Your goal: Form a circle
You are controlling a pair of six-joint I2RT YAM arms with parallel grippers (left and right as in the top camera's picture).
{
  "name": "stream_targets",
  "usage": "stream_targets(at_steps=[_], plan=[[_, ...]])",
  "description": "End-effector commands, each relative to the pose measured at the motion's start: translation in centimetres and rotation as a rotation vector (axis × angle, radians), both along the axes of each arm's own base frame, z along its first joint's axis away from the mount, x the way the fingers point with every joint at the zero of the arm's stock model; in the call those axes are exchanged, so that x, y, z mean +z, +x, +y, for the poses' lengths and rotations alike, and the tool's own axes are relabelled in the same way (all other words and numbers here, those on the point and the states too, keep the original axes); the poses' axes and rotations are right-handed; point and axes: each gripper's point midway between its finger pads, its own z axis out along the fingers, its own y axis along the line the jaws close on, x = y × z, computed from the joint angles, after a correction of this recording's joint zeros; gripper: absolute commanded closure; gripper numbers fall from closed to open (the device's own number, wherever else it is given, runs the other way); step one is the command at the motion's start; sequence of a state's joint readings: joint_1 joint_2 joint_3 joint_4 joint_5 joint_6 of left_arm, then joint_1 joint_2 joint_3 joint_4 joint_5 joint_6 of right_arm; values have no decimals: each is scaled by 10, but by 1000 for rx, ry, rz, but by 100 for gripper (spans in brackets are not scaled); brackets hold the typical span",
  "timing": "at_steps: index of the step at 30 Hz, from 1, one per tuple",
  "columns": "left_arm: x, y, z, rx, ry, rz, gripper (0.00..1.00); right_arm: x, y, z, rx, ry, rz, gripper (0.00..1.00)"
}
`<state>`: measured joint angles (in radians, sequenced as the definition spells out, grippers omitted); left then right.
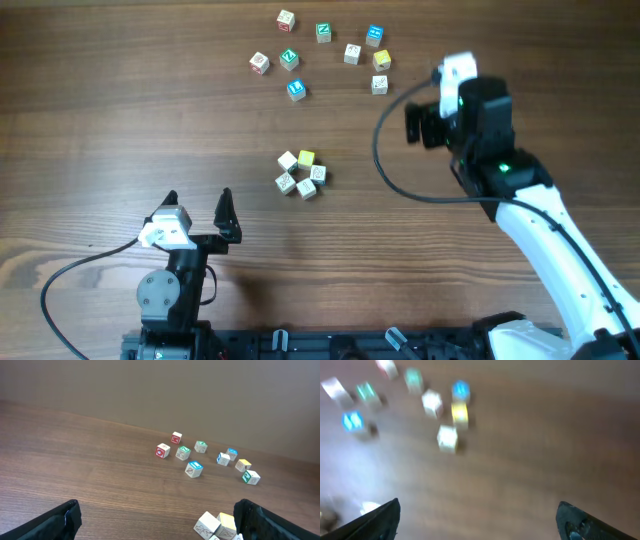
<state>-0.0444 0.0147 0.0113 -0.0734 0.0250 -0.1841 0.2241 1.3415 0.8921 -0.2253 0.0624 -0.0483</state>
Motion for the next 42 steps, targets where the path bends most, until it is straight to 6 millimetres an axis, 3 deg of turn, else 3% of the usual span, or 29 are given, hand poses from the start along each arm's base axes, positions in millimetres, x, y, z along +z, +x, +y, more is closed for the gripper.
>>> stream_targets(at_steps=[1,5,9,20,26,35,42], plan=[[-2,0,-2,-10,20,-1,0,-48,-25,-1,83,81,70,0],[-2,0,-2,-11,20,-1,0,-93,-56,-3,106,107,79,0],[-2,0,-2,-10,20,-1,0,-115,-91,-9,119,78,96,0],[-2,0,-2,-11,20,-1,0,-109,-132,-19,133,53,-178,0],[-2,0,-2,-11,20,-1,0,-107,-143,-21,129,54,-171,0],[-2,0,-2,-11,20,-1,0,-72,-143,-21,135,59,-316,0],[-2,0,-2,-11,20,-1,0,-13,-145,-21,137,77,-567,0]])
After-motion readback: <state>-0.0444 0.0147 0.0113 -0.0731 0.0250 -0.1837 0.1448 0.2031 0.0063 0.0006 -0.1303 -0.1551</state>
